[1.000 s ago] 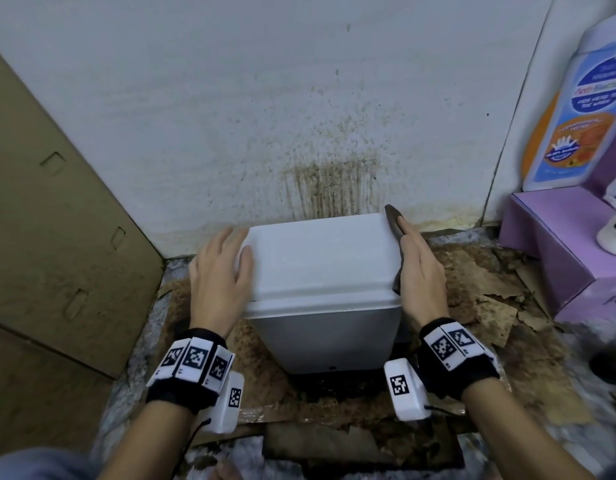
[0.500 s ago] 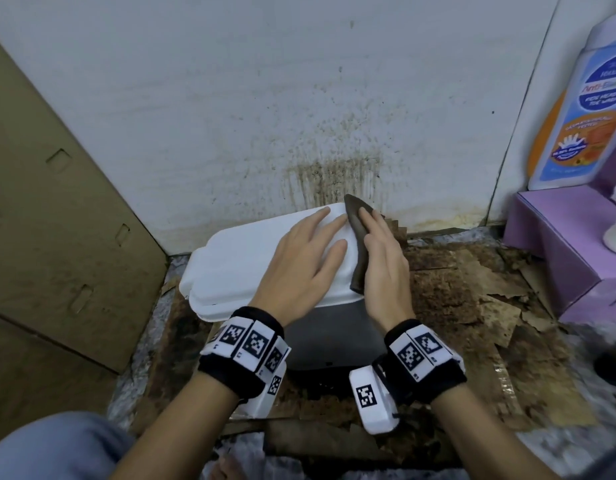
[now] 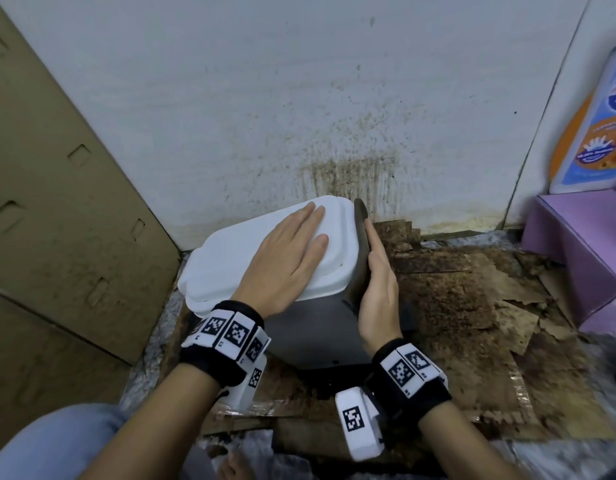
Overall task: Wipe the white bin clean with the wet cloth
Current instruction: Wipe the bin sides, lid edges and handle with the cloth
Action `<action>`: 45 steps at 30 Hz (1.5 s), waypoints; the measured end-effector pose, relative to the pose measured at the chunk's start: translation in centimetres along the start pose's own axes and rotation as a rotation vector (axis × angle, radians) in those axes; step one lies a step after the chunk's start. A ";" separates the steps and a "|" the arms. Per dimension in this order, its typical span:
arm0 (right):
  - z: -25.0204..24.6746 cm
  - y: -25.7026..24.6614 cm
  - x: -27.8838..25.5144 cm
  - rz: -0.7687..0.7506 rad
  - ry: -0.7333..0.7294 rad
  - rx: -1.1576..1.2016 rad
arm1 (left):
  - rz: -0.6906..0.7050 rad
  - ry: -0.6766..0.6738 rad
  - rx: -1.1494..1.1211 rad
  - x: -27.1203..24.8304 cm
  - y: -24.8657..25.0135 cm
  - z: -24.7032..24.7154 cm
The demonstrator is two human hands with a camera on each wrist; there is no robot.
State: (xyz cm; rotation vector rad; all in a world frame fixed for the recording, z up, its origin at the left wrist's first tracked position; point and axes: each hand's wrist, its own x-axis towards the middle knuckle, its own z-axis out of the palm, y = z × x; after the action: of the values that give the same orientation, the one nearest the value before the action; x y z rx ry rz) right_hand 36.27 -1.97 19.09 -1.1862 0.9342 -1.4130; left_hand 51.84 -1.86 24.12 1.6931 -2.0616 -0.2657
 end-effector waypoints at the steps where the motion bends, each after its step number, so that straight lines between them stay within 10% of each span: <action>1: 0.1 0.1 -0.2 0.012 -0.010 0.020 | -0.007 0.004 -0.015 0.0 -0.2 -0.2; 24: 4.9 0.6 -2.5 -0.304 0.053 -0.529 | -0.049 0.089 -0.070 -0.6 -1.7 -0.8; 37: 2.7 -1.9 1.3 0.029 -0.096 -0.498 | -0.048 0.038 -0.022 -0.7 -0.9 -0.3; 45: 2.1 -1.8 0.4 0.105 -0.233 -0.095 | -0.069 0.084 -0.039 -0.7 -1.2 -0.8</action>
State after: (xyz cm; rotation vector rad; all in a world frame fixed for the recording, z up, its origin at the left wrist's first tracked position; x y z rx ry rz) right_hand 37.97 -1.94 21.39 -1.3219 0.8934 -1.1298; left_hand 53.38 -1.30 24.16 1.7242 -1.9283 -0.2500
